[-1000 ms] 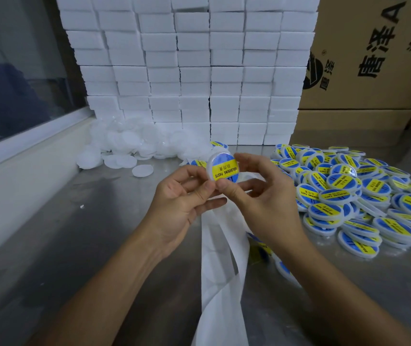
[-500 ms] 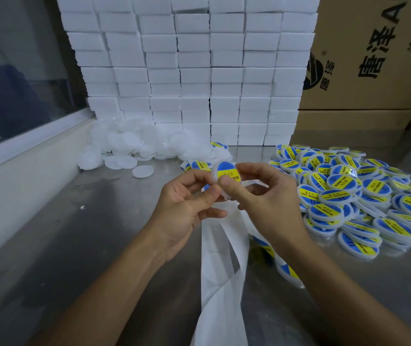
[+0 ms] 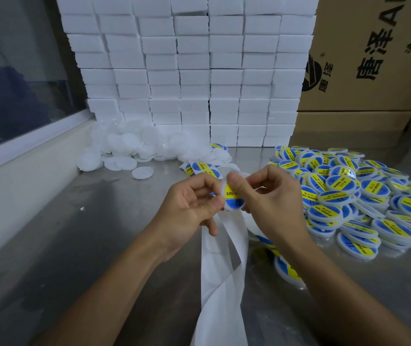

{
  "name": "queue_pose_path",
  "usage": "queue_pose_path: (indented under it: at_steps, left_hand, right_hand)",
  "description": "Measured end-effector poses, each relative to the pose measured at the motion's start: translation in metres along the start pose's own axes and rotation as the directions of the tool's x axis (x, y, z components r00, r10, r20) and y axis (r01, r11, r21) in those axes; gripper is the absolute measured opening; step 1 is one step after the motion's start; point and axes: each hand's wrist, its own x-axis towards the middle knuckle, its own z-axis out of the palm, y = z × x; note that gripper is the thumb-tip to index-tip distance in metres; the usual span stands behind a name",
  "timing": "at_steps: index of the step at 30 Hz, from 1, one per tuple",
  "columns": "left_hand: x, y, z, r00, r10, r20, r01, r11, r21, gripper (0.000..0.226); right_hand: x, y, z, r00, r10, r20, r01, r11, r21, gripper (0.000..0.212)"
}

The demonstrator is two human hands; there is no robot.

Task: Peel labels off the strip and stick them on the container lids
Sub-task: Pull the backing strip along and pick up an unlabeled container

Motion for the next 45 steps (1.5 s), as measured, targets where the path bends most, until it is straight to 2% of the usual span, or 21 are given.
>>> queue_pose_path:
  at_steps: [3,7,10,13,15,18,22,25,27,29,32,36,39,43,45]
  left_hand:
    - [0.000,0.000,-0.001,1.000,-0.008,0.016,0.008,1.000,-0.016,0.005]
    - [0.001,0.000,-0.004,0.999,-0.013,-0.034,0.010,0.996,-0.083,0.005]
    - [0.003,0.001,-0.007,0.995,-0.011,-0.099,-0.003,0.990,-0.143,0.012]
    - [0.004,0.002,-0.010,0.985,-0.043,-0.170,0.013,0.984,-0.179,0.016]
    - [0.005,0.003,-0.010,0.979,-0.058,-0.195,0.022,0.982,-0.185,0.018]
    - [0.005,0.003,-0.007,0.976,-0.074,-0.205,0.042,0.987,-0.154,0.018]
    - [0.003,-0.001,-0.002,0.978,-0.094,-0.188,0.076,0.992,-0.098,0.017]
    - [0.005,-0.002,0.000,0.961,-0.092,-0.259,0.060,0.990,-0.128,0.019]
    - [0.006,-0.002,0.000,0.945,-0.100,-0.312,0.052,0.986,-0.157,0.017]
    - [0.007,-0.002,0.000,0.938,-0.118,-0.327,0.059,0.981,-0.183,0.013]
    - [0.006,-0.003,0.001,0.939,-0.116,-0.325,0.065,0.984,-0.164,0.008]
    - [0.005,-0.013,0.005,0.928,-0.008,-0.373,0.082,0.979,0.185,0.004]
    - [0.003,-0.024,0.008,0.947,-0.032,-0.319,0.156,0.916,0.369,0.010]
    - [0.000,-0.035,0.012,0.951,-0.068,-0.302,0.235,0.792,0.563,0.027]
    - [-0.001,-0.036,0.012,0.939,-0.108,-0.328,0.286,0.775,0.564,0.029]
  right_hand:
    - [0.004,0.002,-0.005,0.999,-0.007,0.044,0.002,0.994,0.113,0.047]
    - [0.006,0.004,-0.005,0.979,0.010,0.204,-0.045,0.985,0.168,0.010]
    - [0.005,0.005,-0.005,0.952,-0.008,0.305,-0.052,0.981,0.187,0.025]
    - [0.006,0.004,-0.007,0.917,0.020,0.398,-0.132,0.957,0.257,0.039]
    - [0.007,0.003,-0.009,0.911,0.030,0.411,-0.172,0.935,0.311,0.035]
    - [0.007,0.001,-0.009,0.940,0.017,0.340,-0.132,0.939,0.318,0.016]
    - [0.008,0.003,-0.009,0.977,-0.012,0.215,-0.036,0.975,0.219,0.019]
    - [0.005,0.004,-0.006,0.978,-0.111,0.175,0.108,0.994,0.025,0.017]
    - [0.001,0.006,-0.003,0.948,-0.237,0.215,0.276,0.944,-0.179,0.043]
    - [0.001,0.006,-0.003,0.894,-0.338,0.294,0.416,0.869,-0.266,0.063]
    - [0.003,0.006,-0.006,0.875,-0.374,0.307,0.468,0.816,-0.339,0.065]
    - [0.017,0.012,-0.021,0.927,-0.327,0.183,0.374,0.833,-0.406,0.048]
    - [0.036,0.025,-0.044,0.966,-0.257,0.015,0.230,0.835,-0.500,0.037]
    - [0.052,0.052,-0.076,0.985,-0.076,-0.152,-0.050,0.725,-0.687,0.034]
    - [0.054,0.060,-0.085,0.977,-0.005,-0.215,-0.158,0.658,-0.736,0.027]
